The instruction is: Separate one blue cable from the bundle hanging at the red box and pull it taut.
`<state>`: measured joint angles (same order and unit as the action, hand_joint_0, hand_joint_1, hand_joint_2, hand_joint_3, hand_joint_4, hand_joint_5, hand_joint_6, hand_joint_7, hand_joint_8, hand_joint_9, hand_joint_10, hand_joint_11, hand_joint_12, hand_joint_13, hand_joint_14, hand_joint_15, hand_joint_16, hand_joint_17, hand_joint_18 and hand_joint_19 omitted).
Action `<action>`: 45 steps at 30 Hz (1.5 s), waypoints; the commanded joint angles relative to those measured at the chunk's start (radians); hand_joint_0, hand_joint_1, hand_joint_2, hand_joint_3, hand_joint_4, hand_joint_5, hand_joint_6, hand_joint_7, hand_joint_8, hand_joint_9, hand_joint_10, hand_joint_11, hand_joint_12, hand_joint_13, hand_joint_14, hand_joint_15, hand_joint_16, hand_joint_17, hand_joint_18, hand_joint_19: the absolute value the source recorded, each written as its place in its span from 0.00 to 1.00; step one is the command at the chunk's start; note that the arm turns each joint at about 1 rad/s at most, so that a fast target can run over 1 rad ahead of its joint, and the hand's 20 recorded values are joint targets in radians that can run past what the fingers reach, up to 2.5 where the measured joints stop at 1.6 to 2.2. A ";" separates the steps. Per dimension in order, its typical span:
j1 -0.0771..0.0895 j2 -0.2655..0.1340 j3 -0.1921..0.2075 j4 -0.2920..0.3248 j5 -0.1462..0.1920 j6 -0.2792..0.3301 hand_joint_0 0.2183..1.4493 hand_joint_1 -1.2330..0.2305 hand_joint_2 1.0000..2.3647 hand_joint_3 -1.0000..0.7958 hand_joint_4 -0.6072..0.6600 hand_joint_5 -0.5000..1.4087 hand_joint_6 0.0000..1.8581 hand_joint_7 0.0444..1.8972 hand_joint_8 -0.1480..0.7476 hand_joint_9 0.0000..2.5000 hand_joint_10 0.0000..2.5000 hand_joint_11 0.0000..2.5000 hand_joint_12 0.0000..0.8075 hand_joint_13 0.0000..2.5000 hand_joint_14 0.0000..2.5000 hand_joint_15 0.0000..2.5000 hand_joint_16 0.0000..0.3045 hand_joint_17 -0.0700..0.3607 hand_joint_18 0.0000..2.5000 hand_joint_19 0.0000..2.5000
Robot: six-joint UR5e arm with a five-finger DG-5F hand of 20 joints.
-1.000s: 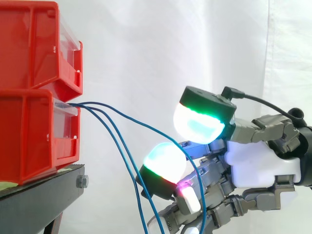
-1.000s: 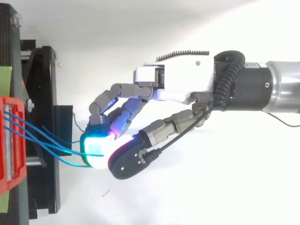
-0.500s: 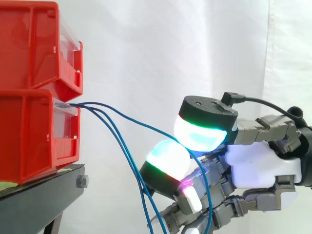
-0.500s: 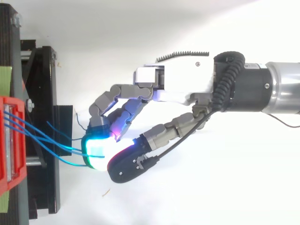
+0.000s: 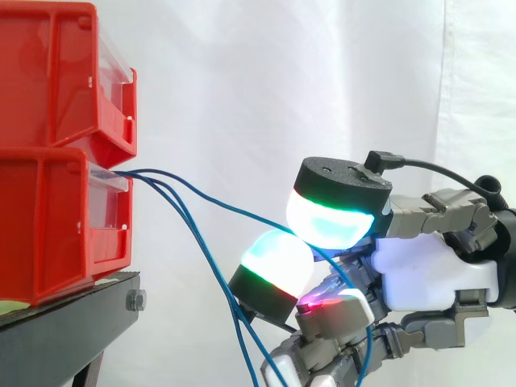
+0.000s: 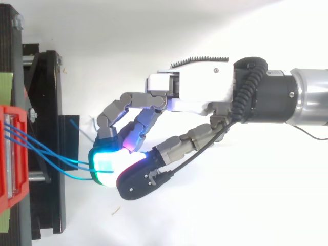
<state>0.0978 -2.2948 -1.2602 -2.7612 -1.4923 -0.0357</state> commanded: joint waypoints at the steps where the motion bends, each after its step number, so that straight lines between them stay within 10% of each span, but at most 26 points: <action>1: 0.002 0.000 -0.001 0.000 0.003 0.005 0.35 0.34 0.01 0.48 0.48 0.15 0.51 0.55 0.53 0.41 0.08 0.56 0.47 0.34 0.01 0.23 0.17 0.43 0.32 0.16; 20: 0.002 0.012 -0.001 -0.063 0.033 0.003 0.34 0.34 0.01 0.46 0.50 0.15 0.51 0.53 0.56 0.33 0.29 0.53 0.51 0.39 0.01 0.41 0.17 0.43 0.32 0.19; 38: -0.007 0.052 -0.004 -0.143 0.040 -0.018 0.34 0.33 0.01 0.45 0.50 0.16 0.50 0.54 0.58 0.32 0.10 0.55 0.50 0.31 0.01 0.30 0.17 0.43 0.30 0.16; 45: 0.003 0.120 -0.114 -0.095 0.127 -0.018 0.34 0.32 0.01 0.46 0.50 0.16 0.49 0.55 0.59 0.33 0.10 0.55 0.51 0.32 0.01 0.30 0.17 0.44 0.29 0.16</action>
<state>0.0979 -2.1916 -1.3360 -2.8832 -1.4021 -0.0543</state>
